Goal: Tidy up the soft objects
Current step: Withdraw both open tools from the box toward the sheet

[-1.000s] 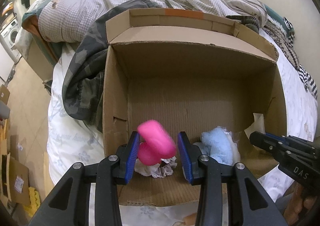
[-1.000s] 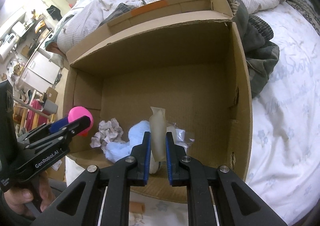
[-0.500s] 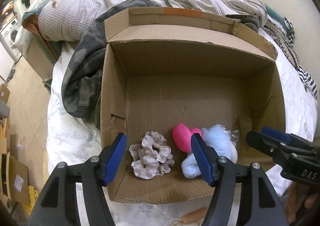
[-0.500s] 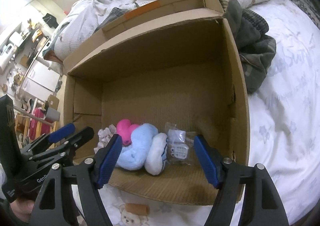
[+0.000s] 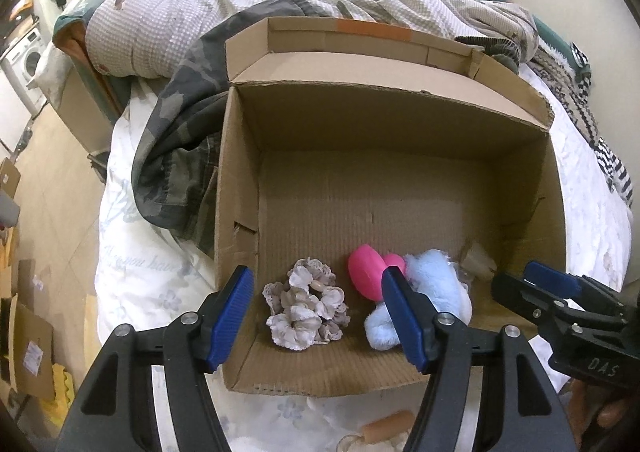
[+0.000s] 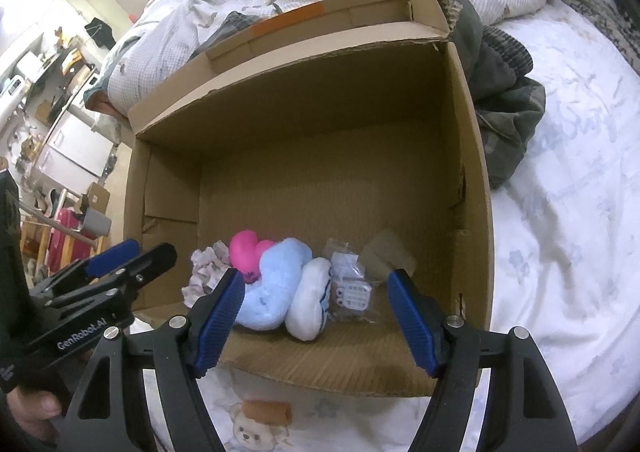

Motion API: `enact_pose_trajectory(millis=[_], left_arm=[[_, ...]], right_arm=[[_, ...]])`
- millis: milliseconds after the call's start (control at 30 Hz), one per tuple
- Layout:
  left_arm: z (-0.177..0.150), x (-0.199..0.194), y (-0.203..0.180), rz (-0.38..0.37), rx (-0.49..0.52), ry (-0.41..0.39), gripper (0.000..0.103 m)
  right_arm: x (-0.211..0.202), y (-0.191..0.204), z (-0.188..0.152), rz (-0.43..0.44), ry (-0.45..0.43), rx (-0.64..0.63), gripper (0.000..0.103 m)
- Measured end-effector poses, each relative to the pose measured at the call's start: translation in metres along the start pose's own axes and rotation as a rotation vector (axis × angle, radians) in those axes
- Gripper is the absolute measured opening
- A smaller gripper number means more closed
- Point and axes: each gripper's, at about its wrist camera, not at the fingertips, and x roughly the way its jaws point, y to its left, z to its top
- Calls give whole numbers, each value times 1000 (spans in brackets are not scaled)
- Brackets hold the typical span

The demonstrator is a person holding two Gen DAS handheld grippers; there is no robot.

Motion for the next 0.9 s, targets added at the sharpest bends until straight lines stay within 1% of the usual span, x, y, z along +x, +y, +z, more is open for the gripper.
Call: enact_pose_trajectory(millis=[233,433,533,633,800,900], left_arm=[[-4,-12,7,1,-8,-18,64],[-12,-24,12,25,5,-33,64],[-21,-31,18,38,-12,-40,64],[-30,-32,22,38,-40,-24,64],[-45,-40,22,54,-39,-26,64],[-55,-43,27,59,-57,-17,64]], right_arm=[[-11,1,-7,-19,-28,-1,78],[-20,2,-16,-25,-31,1,78],[-23,5,-20,-9,-30,6,78],[-25,8,-27,-7,-31,-4,78],[-29,11,-41,26,-20,3,78],[-33,12,-50,42,-16,0,78]])
